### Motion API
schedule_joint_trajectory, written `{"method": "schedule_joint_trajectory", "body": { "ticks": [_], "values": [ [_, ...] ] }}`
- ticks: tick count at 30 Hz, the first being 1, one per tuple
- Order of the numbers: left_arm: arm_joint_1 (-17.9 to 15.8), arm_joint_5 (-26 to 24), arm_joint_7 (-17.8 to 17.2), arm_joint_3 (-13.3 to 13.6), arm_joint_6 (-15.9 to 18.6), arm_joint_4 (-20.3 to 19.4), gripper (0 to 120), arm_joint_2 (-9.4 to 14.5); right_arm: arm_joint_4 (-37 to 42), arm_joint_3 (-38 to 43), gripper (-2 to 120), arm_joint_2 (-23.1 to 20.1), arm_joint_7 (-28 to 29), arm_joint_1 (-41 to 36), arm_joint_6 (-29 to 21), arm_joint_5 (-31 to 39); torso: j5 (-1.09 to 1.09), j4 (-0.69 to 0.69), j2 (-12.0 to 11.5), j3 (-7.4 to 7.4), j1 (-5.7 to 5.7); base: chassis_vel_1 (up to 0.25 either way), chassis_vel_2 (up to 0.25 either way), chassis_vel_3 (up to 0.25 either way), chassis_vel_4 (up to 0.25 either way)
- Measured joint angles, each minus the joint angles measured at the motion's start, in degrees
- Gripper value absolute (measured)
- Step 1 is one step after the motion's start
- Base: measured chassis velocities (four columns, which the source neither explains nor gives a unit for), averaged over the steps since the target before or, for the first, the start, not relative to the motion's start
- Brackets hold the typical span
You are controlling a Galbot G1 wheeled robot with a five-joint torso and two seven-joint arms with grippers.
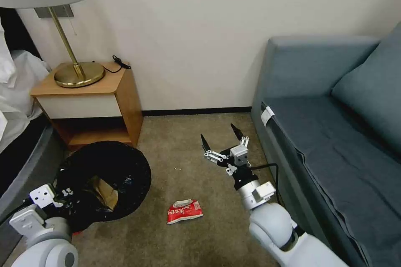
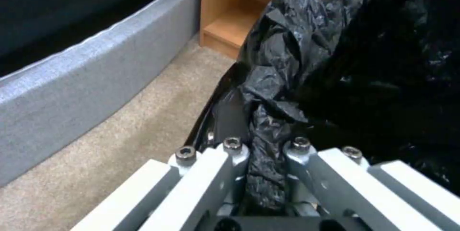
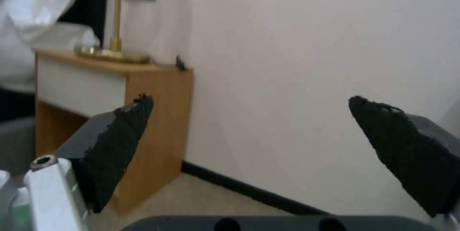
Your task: Pick up the trash bin, then pick up the garbage on the floor and place it into the trash bin.
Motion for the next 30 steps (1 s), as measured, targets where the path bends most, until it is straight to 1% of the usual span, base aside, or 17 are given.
{"method": "schedule_joint_trajectory", "body": {
  "ticks": [6, 7, 8, 9, 11, 13, 14, 17, 19, 21, 22, 23, 24, 25, 26, 27, 30],
  "values": [
    [0.28, 0.66, 0.11, 0.52, -0.16, -0.23, 3, 0.0, -3.83, -3.62, 100, -2.55, -3.99, 7.16, -3.07, 6.36, -0.01, 0.0, 0.0, 0.0, 0.0, 0.0, 0.0, 0.0, 0.0],
    [0.29, 0.89, 0.15, 0.67, -0.18, -0.32, 3, 0.0, -4.76, -5.14, 100, -3.32, -6.11, 10.03, -5.09, 8.88, 0.0, 0.0, 0.0, 0.0, 0.0, 0.0, 0.0, 0.0, 0.0],
    [0.29, 0.89, 0.15, 0.67, -0.18, -0.32, 3, 0.0, -4.76, -5.14, 100, -3.32, -6.11, 10.03, -5.09, 8.88, 0.0, 0.0, 0.0, 0.0, 0.0, 0.0, 0.0, 0.0, 0.0],
    [0.31, 1.05, 0.16, 0.78, -0.21, -0.37, 3, 0.0, -5.07, -5.93, 100, -3.78, -7.66, 11.48, -6.33, 10.41, 0.0, 0.01, 0.0, 0.0, 0.0, 0.0, 0.0, 0.0, 0.0],
    [0.34, 1.37, 0.2, 0.92, -0.25, -0.4, 3, 0.0, -5.41, -8.1, 100, -4.66, -9.99, 15.18, -11.81, 14.88, -0.01, 0.0, 0.0, 0.0, 0.0, 0.0, 0.0, 0.0, 0.0],
    [0.34, 1.4, 0.22, 0.94, -0.26, -0.41, 3, 0.0, -5.5, -8.73, 100, -4.82, -10.31, 16.08, -12.85, 15.95, -0.01, 0.0, 0.0, 0.01, 0.0, 0.0, 0.0, 0.0, 0.0],
    [0.38, 1.47, 0.26, 0.95, -0.3, -0.42, 3, 0.0, -5.91, -10.2, 100, -5.16, -11.57, 18.28, -15.48, 18.62, -0.01, 0.0, 0.0, 0.0, 0.0, 0.0, 0.0, 0.0, 0.0],
    [0.48, 1.59, 0.29, 0.96, -0.37, -0.45, 3, 0.0, -6.87, -12.21, 100, -5.6, -14.24, 21.68, -19.76, 23.64, -0.02, 0.01, 0.0, 0.0, 0.0, 0.0, 0.0, 0.0, 0.0],
    [0.5, 1.6, 0.29, 0.95, -0.37, -0.46, 3, 0.0, -7.04, -12.51, 100, -5.62, -14.5, 22.16, -20.47, 24.41, -0.02, 0.0, 0.0, 0.0, 0.0, 0.0, 0.0, 0.0, 0.0],
    [0.6, 1.61, 0.33, 0.94, -0.39, -0.61, 3, 0.0, -8.33, -14.61, 100, -5.58, -16.32, 25.67, -27.05, 32.53, -0.01, 0.0, 0.0, 0.01, 0.0, 0.0, 0.0, 0.0, 0.0],
    [0.65, 1.63, 0.34, 0.92, -0.42, -0.67, 3, 0.0, -8.91, -15.13, 100, -5.3, -17.05, 27.14, -31.63, 36.55, -0.01, 0.0, 0.0, 0.0, 0.0, 0.0, 0.0, 0.0, 0.0],
    [0.69, 1.63, 0.35, 0.91, -0.43, -0.69, 3, 0.0, -9.69, -15.47, 100, -4.81, -17.55, 28.52, -38.25, 40.49, -0.02, 0.02, 0.0, 0.01, 0.0, 0.0, 0.0, 0.0, 0.0],
    [0.69, 1.63, 0.35, 0.91, -0.43, -0.69, 3, 0.0, -9.69, -15.47, 100, -4.81, -17.55, 28.52, -38.25, 40.49, -0.02, 0.02, 0.0, 0.01, 0.0, 0.0, 0.0, 0.0, 0.0],
    [0.72, 1.64, 0.34, 0.89, -0.44, -0.69, 3, 0.0, -10.56, -15.73, 100, -4.31, -17.7, 29.54, -43.6, 43.33, -0.02, 0.0, 0.0, 0.01, 0.0, 0.0, 0.0, 0.0, 0.0],
    [0.74, 1.66, 0.35, 0.87, -0.45, -0.69, 3, 0.0, -12.5, -16.63, 100, -3.65, -19.08, 31.08, -48.29, 44.14, -0.02, 0.0, 0.0, 0.0, 0.0, 0.0, 0.0, 0.0, 0.0],
    [0.74, 1.66, 0.35, 0.87, -0.45, -0.69, 3, 0.0, -12.5, -16.63, 100, -3.65, -19.08, 31.08, -48.29, 44.14, -0.02, 0.0, 0.0, 0.0, 0.0, 0.0, 0.0, 0.0, 0.0],
    [0.73, 1.8, 0.35, 0.9, -0.53, -0.45, 3, 0.0, -17.77, -19.45, 100, -2.54, -26.88, 33.31, -49.13, 34.05, 0.0, 0.01, 0.0, 0.01, 0.0, 0.0, 0.0, 0.0, 0.0]
  ]
}}
